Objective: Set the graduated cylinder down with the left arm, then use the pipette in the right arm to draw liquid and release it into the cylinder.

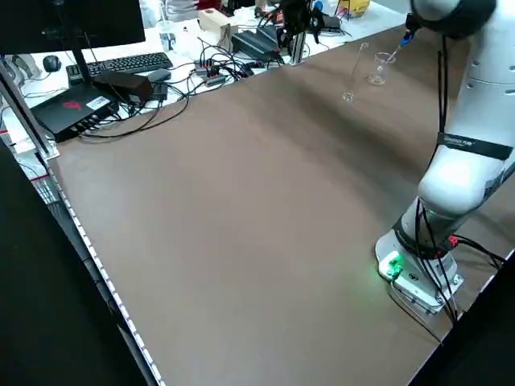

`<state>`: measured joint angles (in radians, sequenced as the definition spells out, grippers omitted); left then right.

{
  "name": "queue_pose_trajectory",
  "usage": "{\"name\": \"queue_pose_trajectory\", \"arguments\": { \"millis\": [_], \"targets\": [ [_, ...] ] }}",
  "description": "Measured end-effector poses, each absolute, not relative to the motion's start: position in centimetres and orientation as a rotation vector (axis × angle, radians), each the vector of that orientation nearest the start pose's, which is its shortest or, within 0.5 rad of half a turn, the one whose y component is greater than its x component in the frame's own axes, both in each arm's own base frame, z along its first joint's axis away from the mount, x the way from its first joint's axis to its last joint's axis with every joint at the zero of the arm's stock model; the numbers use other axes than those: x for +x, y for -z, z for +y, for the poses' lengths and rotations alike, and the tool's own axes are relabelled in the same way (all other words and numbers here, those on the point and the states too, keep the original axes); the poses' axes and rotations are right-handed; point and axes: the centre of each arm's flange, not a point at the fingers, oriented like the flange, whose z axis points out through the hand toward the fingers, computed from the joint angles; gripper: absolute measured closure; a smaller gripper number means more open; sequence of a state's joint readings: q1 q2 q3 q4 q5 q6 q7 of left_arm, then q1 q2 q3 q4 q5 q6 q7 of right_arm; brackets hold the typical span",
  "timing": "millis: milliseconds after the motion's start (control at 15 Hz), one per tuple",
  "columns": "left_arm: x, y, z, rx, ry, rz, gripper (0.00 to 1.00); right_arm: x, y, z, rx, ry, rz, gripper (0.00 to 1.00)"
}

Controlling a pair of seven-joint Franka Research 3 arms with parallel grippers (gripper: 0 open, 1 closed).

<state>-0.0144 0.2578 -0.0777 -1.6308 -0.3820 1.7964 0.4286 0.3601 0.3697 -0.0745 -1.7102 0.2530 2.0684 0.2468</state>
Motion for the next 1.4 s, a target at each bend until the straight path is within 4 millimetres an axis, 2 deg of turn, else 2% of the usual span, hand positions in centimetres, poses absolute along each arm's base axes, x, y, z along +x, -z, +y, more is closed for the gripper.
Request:
{"name": "queue_pose_trajectory", "arguments": {
  "millis": [400,533,733,933,1267,1400],
  "targets": [
    [56.3,-54.3,-7.0,-3.252,-0.127,0.133,0.00,62.2,-37.7,20.1,-2.952,-0.109,0.158,0.74],
    [55.2,-56.4,-6.8,-3.214,-0.091,0.035,0.00,62.4,-38.6,19.8,-2.952,-0.134,0.163,0.76],
    [55.0,-59.4,-6.6,-3.156,-0.019,-0.003,0.00,62.8,-40.0,19.3,-2.949,-0.148,0.167,0.77],
    [55.1,-60.2,-6.4,-3.114,0.001,0.005,0.00,62.9,-40.4,19.1,-2.949,-0.158,0.169,0.77],
    [55.4,-59.4,-6.1,-3.108,-0.024,0.002,0.00,62.9,-41.4,19.2,-2.949,-0.190,0.160,0.77],
    [55.5,-59.1,-6.1,-3.107,-0.036,0.017,0.00,62.9,-42.5,19.2,-2.949,-0.209,0.151,0.77]
  ]
}}
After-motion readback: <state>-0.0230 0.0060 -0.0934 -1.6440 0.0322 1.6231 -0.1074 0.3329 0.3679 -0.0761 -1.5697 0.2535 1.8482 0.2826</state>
